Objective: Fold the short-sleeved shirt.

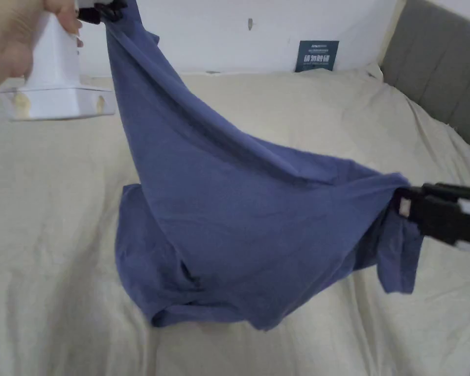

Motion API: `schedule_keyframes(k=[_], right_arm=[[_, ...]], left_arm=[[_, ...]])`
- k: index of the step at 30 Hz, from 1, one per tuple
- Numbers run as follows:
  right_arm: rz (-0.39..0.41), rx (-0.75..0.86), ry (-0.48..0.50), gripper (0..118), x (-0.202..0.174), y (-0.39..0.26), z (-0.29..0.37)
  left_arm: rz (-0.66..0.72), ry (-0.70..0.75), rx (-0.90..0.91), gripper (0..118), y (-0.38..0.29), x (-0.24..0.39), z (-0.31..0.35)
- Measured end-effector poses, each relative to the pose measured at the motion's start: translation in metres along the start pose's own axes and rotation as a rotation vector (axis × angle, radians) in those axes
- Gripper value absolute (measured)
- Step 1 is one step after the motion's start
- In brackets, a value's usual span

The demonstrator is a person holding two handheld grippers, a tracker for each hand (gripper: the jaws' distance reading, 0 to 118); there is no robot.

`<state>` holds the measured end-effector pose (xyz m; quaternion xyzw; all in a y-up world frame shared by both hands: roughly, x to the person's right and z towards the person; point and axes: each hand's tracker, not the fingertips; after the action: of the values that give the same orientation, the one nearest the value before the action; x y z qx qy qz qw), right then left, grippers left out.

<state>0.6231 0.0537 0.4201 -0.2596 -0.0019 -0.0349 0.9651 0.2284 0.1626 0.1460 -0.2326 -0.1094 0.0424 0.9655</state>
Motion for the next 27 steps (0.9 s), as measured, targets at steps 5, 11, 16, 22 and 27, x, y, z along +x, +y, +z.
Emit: schedule_keyframes(k=[5,11,16,22,27], right_arm=[[0.036,0.227,-0.057,6,0.002,0.092,0.05],[0.116,0.375,-0.082,6,-0.021,0.177,0.09],[0.162,0.514,-0.114,6,-0.047,0.236,0.127],[0.175,0.552,-0.119,6,-0.065,0.287,0.145],[0.191,0.526,-0.148,7,-0.078,0.313,0.135]], left_arm=[[0.003,0.069,0.176,7,0.049,-0.047,0.087],[0.067,0.035,0.32,7,0.081,-0.068,0.173],[0.044,0.04,0.449,7,0.104,-0.074,0.226],[0.081,0.074,0.49,7,0.125,-0.082,0.256],[0.154,0.095,0.473,7,0.135,-0.089,0.252]])
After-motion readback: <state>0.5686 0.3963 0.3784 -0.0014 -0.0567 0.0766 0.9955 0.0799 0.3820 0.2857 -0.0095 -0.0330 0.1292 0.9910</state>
